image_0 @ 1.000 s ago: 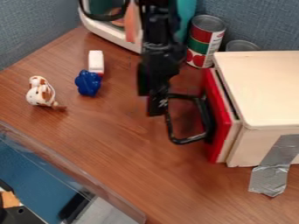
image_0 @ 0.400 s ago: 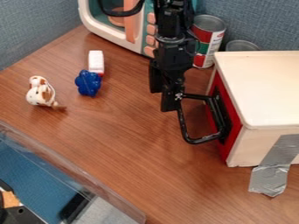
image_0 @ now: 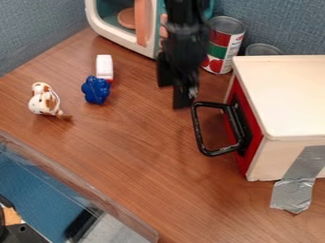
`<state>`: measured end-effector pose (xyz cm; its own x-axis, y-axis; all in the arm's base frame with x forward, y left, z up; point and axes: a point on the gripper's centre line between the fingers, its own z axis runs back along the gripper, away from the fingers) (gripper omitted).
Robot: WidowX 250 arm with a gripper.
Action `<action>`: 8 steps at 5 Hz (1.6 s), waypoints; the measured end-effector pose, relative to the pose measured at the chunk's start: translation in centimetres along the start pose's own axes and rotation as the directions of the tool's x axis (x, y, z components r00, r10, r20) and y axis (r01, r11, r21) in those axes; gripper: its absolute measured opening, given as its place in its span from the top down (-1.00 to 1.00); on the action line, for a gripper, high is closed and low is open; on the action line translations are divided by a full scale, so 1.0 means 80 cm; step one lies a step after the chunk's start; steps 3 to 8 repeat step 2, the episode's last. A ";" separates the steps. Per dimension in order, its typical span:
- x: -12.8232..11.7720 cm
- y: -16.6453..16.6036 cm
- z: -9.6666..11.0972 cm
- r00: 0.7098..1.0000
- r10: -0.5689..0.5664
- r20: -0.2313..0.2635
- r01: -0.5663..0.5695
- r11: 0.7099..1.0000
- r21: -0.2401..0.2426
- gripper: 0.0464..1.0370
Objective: Closed the drawer
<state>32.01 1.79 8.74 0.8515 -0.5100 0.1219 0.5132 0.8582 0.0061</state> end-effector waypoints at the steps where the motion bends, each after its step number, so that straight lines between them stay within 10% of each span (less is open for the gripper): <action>1: -0.050 0.047 0.054 0.985 0.173 0.015 -0.174 0.983 0.052 -0.93; 2: -0.092 0.067 0.099 0.964 0.263 0.032 -0.265 0.959 0.102 -0.93; 8: -0.092 0.067 0.099 0.964 0.263 0.032 -0.265 0.959 0.102 -0.93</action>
